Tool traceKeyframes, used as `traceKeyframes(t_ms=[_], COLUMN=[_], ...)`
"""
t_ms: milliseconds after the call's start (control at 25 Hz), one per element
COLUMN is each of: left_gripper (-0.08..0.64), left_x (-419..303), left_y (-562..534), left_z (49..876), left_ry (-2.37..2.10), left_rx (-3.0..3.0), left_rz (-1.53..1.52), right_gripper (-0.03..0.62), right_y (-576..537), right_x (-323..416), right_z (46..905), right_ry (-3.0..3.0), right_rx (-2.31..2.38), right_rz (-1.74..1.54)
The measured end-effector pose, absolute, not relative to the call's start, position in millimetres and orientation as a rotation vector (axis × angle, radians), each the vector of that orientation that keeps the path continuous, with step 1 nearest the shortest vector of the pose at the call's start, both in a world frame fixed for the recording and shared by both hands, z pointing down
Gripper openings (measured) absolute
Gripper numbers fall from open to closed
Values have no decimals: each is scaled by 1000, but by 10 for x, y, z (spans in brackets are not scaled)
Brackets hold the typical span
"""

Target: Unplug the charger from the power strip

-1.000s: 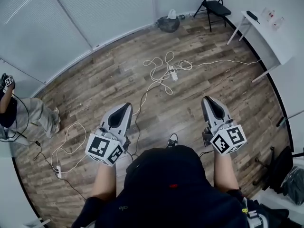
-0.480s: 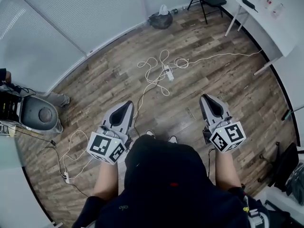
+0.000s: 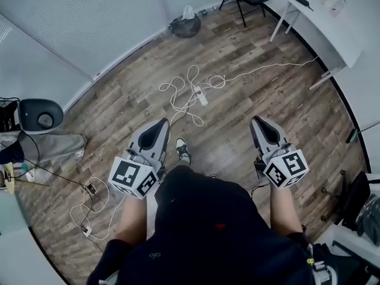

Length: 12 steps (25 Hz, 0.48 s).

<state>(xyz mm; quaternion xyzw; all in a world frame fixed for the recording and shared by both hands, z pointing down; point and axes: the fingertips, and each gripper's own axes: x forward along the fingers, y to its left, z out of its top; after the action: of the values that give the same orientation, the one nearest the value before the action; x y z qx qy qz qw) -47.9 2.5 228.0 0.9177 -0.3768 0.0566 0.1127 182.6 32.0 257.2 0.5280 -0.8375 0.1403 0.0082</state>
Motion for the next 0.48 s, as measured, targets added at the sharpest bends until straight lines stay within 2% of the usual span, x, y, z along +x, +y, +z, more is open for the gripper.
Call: traceKeyframes(t_ms=[480], left_gripper=[18], left_x=[-1163], left_y=[-2085], left_z=[2767], left_ry=[-1018], left_rx=[2636], left_rz=[254], right_gripper=[38], right_y=[-1684], right_x=[1094], right_z=[2891], right_ry=[-2541], right_rx=[1657], right_rz=[463])
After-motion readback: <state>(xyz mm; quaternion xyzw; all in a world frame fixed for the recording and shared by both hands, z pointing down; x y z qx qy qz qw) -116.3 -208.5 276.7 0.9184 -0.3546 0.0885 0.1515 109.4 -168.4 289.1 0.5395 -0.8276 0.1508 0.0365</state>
